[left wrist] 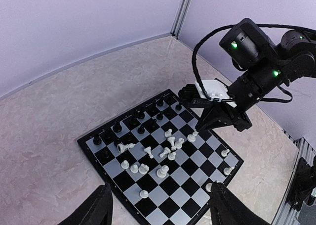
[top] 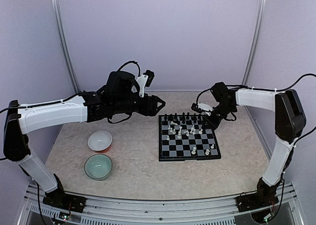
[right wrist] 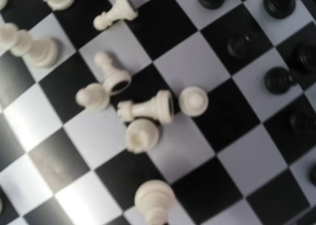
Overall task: Set up the chess pieces on the board
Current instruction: Pick up the bishop from the chessboard, then place the bishop on the chessboard.
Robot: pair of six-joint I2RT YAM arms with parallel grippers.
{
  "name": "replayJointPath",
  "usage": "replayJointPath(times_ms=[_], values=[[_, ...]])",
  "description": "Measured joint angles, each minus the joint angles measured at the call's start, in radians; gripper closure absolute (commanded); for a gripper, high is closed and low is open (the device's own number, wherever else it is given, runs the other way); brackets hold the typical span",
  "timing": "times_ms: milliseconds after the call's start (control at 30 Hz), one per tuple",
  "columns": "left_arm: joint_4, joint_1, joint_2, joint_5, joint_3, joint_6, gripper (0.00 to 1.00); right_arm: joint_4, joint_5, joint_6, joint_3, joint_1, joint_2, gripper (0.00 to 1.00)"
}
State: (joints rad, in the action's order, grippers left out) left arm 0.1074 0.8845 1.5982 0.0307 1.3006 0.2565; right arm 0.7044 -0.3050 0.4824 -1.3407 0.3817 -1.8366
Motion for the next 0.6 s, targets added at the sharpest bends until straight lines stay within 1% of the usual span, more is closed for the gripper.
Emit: replayJointPath(times_ms=[167,333,367,467,600], values=[[0.002,0.006,0.001,0.0,0.0,0.0,0.33,0.002,0.011,0.003,0.062,0.0,0.065,1.0],[0.006,0.014,0.012,0.0,0.0,0.0,0.33,0.003,0.012,0.008,0.129,0.004,0.08,1.0],[0.007,0.014,0.015,0.0,0.0,0.0,0.33,0.003,0.01,0.01,0.138,0.007,0.081,0.98],[0.014,0.015,0.021,0.0,0.0,0.0,0.33,-0.001,0.017,0.015,0.146,0.022,0.088,0.84],[0.015,0.015,0.024,0.0,0.0,0.0,0.33,0.002,0.023,0.02,0.155,0.035,0.088,0.76]])
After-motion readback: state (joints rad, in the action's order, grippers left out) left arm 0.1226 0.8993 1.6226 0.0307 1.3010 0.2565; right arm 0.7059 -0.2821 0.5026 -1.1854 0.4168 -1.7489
